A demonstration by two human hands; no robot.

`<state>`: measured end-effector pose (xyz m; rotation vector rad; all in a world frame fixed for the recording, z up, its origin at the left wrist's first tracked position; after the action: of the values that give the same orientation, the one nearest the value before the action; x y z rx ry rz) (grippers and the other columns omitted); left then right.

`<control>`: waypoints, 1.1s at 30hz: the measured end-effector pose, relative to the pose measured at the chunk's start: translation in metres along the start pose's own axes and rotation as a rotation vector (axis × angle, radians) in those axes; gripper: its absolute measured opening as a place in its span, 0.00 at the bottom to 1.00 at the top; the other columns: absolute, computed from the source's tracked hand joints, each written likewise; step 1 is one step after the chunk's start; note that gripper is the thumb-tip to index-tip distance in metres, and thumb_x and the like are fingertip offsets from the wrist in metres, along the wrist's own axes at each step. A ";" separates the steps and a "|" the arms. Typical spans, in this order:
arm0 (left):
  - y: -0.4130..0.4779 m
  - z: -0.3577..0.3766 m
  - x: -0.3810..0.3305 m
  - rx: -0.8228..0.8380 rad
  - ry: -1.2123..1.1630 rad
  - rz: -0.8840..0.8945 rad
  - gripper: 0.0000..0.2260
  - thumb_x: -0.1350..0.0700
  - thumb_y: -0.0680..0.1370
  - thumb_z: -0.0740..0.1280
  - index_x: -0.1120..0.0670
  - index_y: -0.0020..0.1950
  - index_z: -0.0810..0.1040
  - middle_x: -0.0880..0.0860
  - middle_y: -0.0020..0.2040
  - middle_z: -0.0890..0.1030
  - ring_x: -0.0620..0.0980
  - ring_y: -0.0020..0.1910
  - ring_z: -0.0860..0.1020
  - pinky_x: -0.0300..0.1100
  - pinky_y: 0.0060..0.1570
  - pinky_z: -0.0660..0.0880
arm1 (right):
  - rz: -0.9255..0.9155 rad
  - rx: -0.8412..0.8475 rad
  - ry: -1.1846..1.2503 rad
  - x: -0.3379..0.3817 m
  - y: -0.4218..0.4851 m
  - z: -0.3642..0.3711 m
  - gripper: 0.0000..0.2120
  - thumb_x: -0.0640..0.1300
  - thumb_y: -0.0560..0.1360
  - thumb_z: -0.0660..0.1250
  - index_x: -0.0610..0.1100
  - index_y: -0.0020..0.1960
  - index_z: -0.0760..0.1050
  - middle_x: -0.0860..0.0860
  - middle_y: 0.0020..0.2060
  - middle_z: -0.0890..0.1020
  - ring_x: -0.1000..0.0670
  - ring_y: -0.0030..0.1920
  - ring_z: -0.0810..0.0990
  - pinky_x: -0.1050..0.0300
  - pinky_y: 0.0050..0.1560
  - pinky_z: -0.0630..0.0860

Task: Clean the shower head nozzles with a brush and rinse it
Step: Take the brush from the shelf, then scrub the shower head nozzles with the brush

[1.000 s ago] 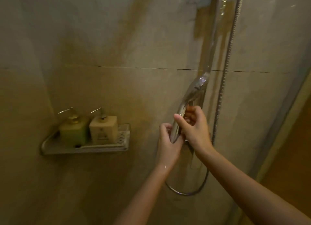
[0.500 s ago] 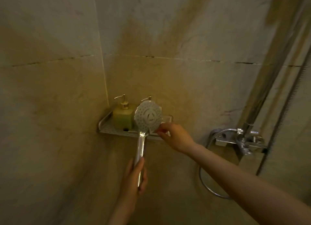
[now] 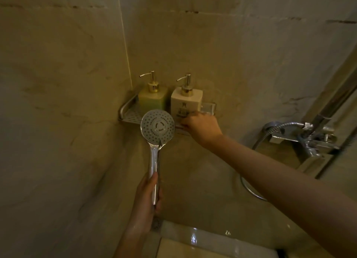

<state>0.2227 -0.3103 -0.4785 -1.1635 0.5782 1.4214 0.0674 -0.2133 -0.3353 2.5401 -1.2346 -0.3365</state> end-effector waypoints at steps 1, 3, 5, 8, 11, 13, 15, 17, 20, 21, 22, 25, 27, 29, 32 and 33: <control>0.001 0.003 0.002 0.005 0.002 -0.006 0.14 0.51 0.78 0.59 0.55 0.35 0.68 0.52 0.26 0.66 0.43 0.15 0.62 0.30 0.18 0.55 | -0.005 -0.006 0.006 0.000 0.000 0.000 0.10 0.49 0.78 0.62 0.48 0.53 0.80 0.48 0.51 0.82 0.45 0.51 0.80 0.54 0.42 0.76; 0.001 0.010 0.003 0.022 0.010 -0.018 0.13 0.51 0.78 0.60 0.55 0.36 0.69 0.52 0.26 0.66 0.43 0.15 0.61 0.29 0.18 0.55 | -0.004 -0.003 0.023 -0.001 -0.002 -0.002 0.10 0.47 0.78 0.62 0.45 0.54 0.80 0.47 0.52 0.81 0.45 0.53 0.79 0.54 0.42 0.73; 0.000 0.018 0.003 0.046 0.019 -0.022 0.14 0.49 0.75 0.61 0.56 0.33 0.70 0.52 0.25 0.66 0.44 0.15 0.61 0.29 0.17 0.55 | 0.021 -0.008 0.054 -0.005 -0.005 -0.008 0.09 0.43 0.78 0.62 0.43 0.53 0.79 0.45 0.52 0.81 0.43 0.53 0.79 0.53 0.42 0.73; -0.004 0.028 -0.002 0.083 -0.023 -0.020 0.12 0.50 0.73 0.61 0.57 0.35 0.70 0.52 0.23 0.67 0.44 0.14 0.60 0.29 0.15 0.54 | 0.070 -0.065 0.148 -0.014 -0.009 -0.023 0.08 0.40 0.77 0.60 0.42 0.51 0.78 0.43 0.50 0.81 0.40 0.50 0.79 0.51 0.40 0.73; -0.008 0.049 -0.009 0.175 -0.079 -0.006 0.10 0.53 0.75 0.58 0.58 0.41 0.71 0.51 0.23 0.68 0.43 0.13 0.59 0.28 0.14 0.54 | 0.153 -0.142 0.232 -0.031 -0.015 -0.040 0.10 0.36 0.73 0.60 0.40 0.51 0.77 0.43 0.48 0.81 0.39 0.48 0.79 0.51 0.38 0.72; -0.011 0.064 -0.014 0.235 -0.110 -0.006 0.12 0.50 0.71 0.62 0.59 0.44 0.72 0.51 0.23 0.68 0.42 0.12 0.59 0.27 0.14 0.54 | 0.228 -0.184 0.362 -0.045 -0.021 -0.050 0.09 0.35 0.72 0.61 0.40 0.48 0.78 0.45 0.43 0.82 0.42 0.44 0.80 0.52 0.38 0.74; -0.013 0.082 -0.016 0.308 -0.186 -0.041 0.17 0.47 0.65 0.71 0.59 0.44 0.75 0.51 0.23 0.68 0.42 0.13 0.60 0.27 0.14 0.54 | 0.342 -0.251 0.565 -0.066 -0.027 -0.057 0.06 0.37 0.72 0.64 0.45 0.40 0.78 0.52 0.34 0.79 0.51 0.36 0.77 0.58 0.36 0.72; -0.017 0.103 -0.020 0.394 -0.226 -0.051 0.20 0.45 0.63 0.75 0.57 0.44 0.76 0.50 0.25 0.67 0.41 0.14 0.60 0.29 0.14 0.54 | 0.463 -0.326 0.731 -0.095 -0.035 -0.066 0.07 0.40 0.73 0.66 0.46 0.37 0.76 0.55 0.29 0.76 0.56 0.32 0.72 0.59 0.36 0.73; -0.018 0.129 -0.021 0.449 -0.212 -0.078 0.16 0.45 0.67 0.69 0.56 0.46 0.75 0.49 0.25 0.66 0.40 0.14 0.60 0.30 0.15 0.52 | 0.630 -0.455 0.958 -0.135 -0.071 -0.085 0.08 0.38 0.76 0.65 0.46 0.40 0.76 0.53 0.33 0.77 0.55 0.36 0.76 0.51 0.42 0.77; -0.019 0.139 -0.020 0.476 -0.209 -0.088 0.18 0.45 0.66 0.71 0.56 0.46 0.76 0.49 0.25 0.67 0.40 0.14 0.60 0.29 0.15 0.53 | 0.663 -0.507 1.032 -0.143 -0.090 -0.092 0.09 0.36 0.78 0.62 0.46 0.41 0.74 0.52 0.35 0.77 0.55 0.36 0.78 0.53 0.41 0.77; -0.020 0.150 -0.018 0.505 -0.207 -0.094 0.20 0.44 0.62 0.75 0.55 0.46 0.76 0.48 0.25 0.67 0.40 0.14 0.60 0.28 0.14 0.54 | 0.685 -0.545 1.100 -0.148 -0.111 -0.097 0.08 0.35 0.79 0.60 0.45 0.44 0.74 0.51 0.37 0.77 0.54 0.37 0.79 0.57 0.41 0.77; -0.028 0.176 -0.004 0.533 -0.167 -0.124 0.20 0.44 0.65 0.73 0.55 0.49 0.76 0.48 0.25 0.66 0.39 0.15 0.60 0.28 0.15 0.54 | 0.700 -0.510 1.111 -0.148 -0.174 -0.103 0.11 0.35 0.81 0.55 0.42 0.53 0.75 0.47 0.37 0.73 0.54 0.35 0.74 0.64 0.37 0.74; -0.036 0.192 0.011 0.547 -0.121 -0.158 0.14 0.49 0.70 0.64 0.56 0.51 0.75 0.48 0.25 0.65 0.39 0.14 0.59 0.27 0.15 0.52 | 0.725 -0.413 1.060 -0.146 -0.215 -0.096 0.14 0.34 0.81 0.54 0.44 0.53 0.77 0.48 0.33 0.70 0.56 0.31 0.69 0.65 0.31 0.67; -0.049 0.209 0.031 0.591 -0.076 -0.205 0.10 0.53 0.71 0.62 0.54 0.50 0.75 0.49 0.25 0.66 0.40 0.14 0.59 0.27 0.15 0.53 | 0.780 -0.358 1.043 -0.149 -0.259 -0.090 0.14 0.33 0.81 0.53 0.41 0.53 0.77 0.49 0.31 0.69 0.60 0.27 0.67 0.68 0.27 0.63; -0.075 0.233 0.073 0.670 -0.026 -0.363 0.06 0.53 0.71 0.63 0.52 0.45 0.71 0.49 0.24 0.65 0.40 0.14 0.59 0.26 0.14 0.53 | 0.890 -0.312 0.850 -0.165 -0.328 -0.089 0.12 0.39 0.81 0.56 0.38 0.55 0.78 0.52 0.30 0.71 0.61 0.27 0.70 0.67 0.30 0.66; -0.084 0.241 0.090 0.693 -0.011 -0.433 0.08 0.53 0.71 0.63 0.53 0.48 0.71 0.49 0.24 0.65 0.40 0.13 0.59 0.25 0.14 0.53 | 0.929 -0.289 0.746 -0.172 -0.351 -0.089 0.11 0.42 0.81 0.58 0.41 0.53 0.79 0.55 0.30 0.72 0.61 0.28 0.71 0.65 0.32 0.66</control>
<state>0.2379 -0.0424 -0.4422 -0.6628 0.6872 0.7564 0.2473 0.1438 -0.3656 1.3799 -1.6583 0.5460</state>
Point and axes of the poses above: each hand's wrist, its own y-axis towards the middle knuckle, its own z-axis out of the palm, x = y × z, the point moved 9 cm from there along y, towards the middle knuckle
